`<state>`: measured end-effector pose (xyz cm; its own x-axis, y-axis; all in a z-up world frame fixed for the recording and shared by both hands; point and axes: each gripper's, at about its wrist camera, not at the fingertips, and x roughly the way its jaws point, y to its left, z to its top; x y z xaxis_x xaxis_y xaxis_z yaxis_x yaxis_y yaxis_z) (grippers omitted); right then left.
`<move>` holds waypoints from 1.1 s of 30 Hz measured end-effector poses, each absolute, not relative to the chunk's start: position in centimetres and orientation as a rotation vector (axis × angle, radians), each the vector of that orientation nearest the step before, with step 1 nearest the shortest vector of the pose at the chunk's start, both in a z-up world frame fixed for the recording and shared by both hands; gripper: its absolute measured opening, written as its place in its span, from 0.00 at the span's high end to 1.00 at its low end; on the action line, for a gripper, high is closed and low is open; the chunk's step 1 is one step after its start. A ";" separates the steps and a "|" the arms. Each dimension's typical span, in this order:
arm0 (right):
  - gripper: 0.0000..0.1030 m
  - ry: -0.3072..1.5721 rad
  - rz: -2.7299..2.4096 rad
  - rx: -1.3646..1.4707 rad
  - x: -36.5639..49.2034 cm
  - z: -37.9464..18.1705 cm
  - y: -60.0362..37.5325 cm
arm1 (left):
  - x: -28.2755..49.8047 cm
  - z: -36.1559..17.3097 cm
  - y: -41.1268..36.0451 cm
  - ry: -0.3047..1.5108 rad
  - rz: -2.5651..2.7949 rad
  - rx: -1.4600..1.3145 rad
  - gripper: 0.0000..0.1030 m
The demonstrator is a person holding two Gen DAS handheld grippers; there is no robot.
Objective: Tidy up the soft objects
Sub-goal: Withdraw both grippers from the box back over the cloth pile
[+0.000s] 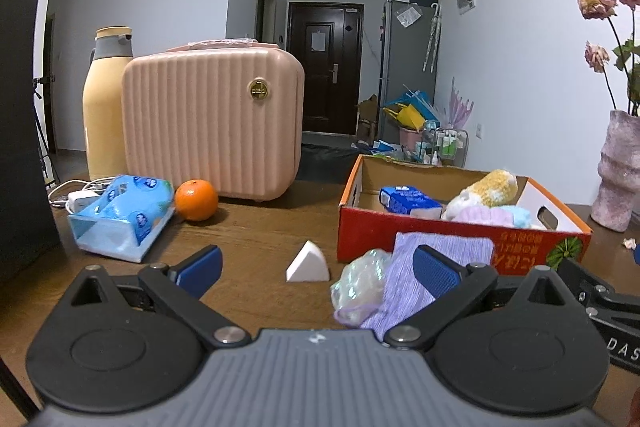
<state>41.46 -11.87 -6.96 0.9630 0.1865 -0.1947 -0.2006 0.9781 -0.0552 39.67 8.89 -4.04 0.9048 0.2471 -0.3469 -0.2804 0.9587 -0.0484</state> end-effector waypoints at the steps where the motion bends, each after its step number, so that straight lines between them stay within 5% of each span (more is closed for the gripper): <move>1: 0.00 0.190 0.198 -0.075 41.1 -7.0 -11.7 | 39.3 -4.1 9.0 0.348 0.271 -0.094 0.00; 33: 0.00 0.270 0.314 -0.135 41.8 -7.9 -2.3 | 36.4 -5.2 17.5 0.409 0.285 -0.089 0.00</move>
<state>41.83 -2.26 -7.86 0.9157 0.2860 -0.2824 -0.3219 0.9426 -0.0889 36.35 17.51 -5.21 0.8785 0.2548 -0.4040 -0.2903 0.9565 -0.0280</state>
